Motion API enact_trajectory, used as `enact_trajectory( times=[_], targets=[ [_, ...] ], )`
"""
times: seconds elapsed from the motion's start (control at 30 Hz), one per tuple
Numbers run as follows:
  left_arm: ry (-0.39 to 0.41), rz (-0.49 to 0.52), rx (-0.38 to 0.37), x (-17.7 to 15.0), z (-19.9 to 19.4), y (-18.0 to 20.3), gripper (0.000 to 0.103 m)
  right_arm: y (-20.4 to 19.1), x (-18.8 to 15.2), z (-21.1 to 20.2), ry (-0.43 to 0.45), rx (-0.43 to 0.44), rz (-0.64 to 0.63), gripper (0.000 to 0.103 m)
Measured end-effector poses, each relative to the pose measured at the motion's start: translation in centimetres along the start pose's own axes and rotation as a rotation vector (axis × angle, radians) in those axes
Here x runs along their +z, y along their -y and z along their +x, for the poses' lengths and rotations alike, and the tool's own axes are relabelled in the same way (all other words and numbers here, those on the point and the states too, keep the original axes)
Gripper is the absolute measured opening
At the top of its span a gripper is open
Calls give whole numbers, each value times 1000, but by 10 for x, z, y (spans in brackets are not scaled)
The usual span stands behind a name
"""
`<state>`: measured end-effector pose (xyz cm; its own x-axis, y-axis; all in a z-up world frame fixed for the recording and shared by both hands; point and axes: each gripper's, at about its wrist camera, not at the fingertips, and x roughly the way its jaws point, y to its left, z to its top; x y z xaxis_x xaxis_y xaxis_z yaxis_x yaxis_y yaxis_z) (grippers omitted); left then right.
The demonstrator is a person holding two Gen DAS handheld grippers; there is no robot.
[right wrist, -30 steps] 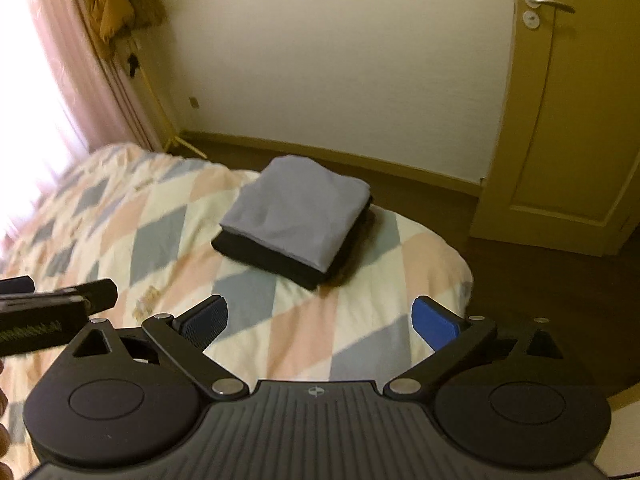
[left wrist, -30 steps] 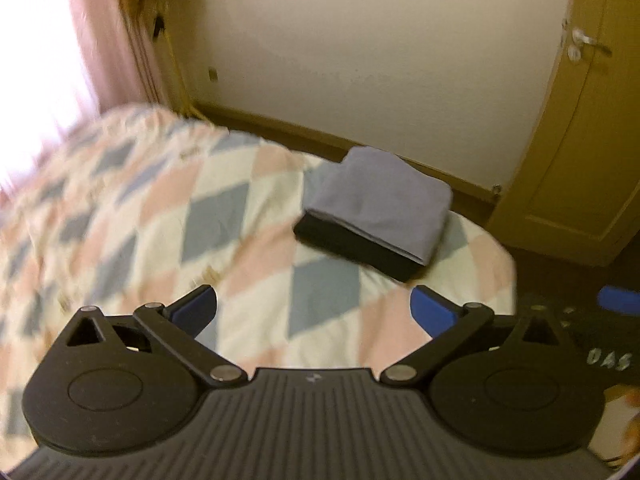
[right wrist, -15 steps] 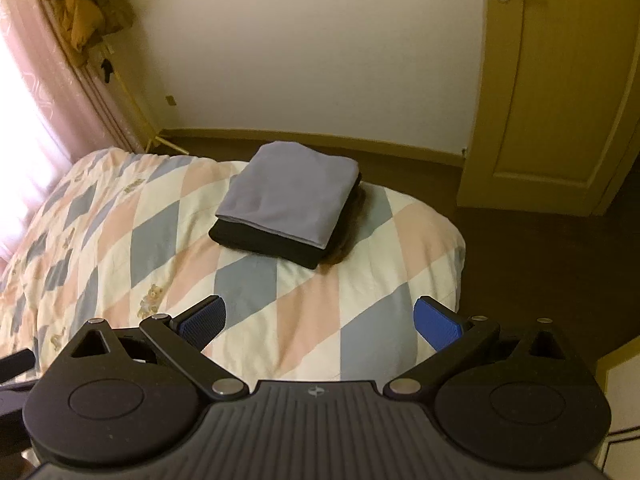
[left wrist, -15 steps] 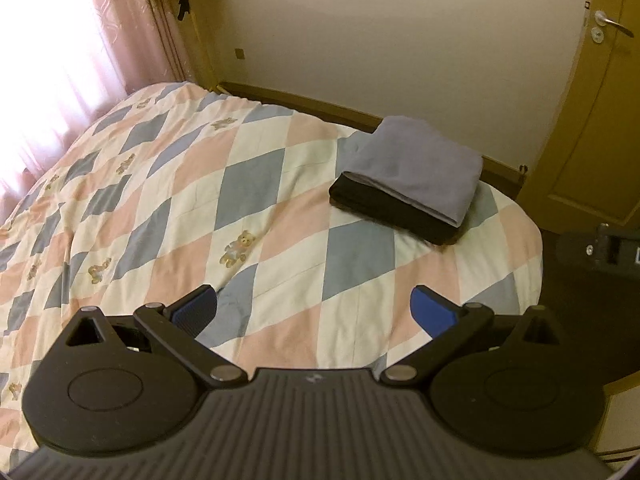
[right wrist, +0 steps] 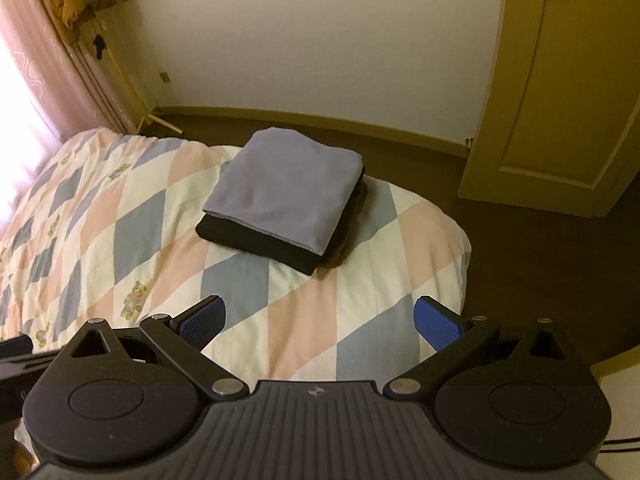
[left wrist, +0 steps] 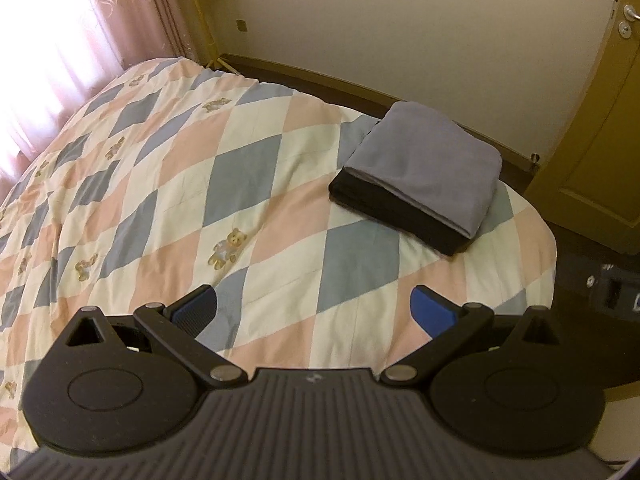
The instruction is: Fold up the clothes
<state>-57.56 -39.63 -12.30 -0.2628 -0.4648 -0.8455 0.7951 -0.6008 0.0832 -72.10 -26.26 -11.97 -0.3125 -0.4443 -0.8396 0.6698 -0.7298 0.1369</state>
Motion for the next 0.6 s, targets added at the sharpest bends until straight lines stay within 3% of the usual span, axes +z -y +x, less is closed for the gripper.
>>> enact_trajectory(
  times=[0.33,0.6],
  targets=[
    [-31,-18,-56,40,33,19,102,4,34,40,-51,18,-27,103],
    [-63,21,-27,61,59,32,102,9,57,70,-88,20,-42,103]
  ],
)
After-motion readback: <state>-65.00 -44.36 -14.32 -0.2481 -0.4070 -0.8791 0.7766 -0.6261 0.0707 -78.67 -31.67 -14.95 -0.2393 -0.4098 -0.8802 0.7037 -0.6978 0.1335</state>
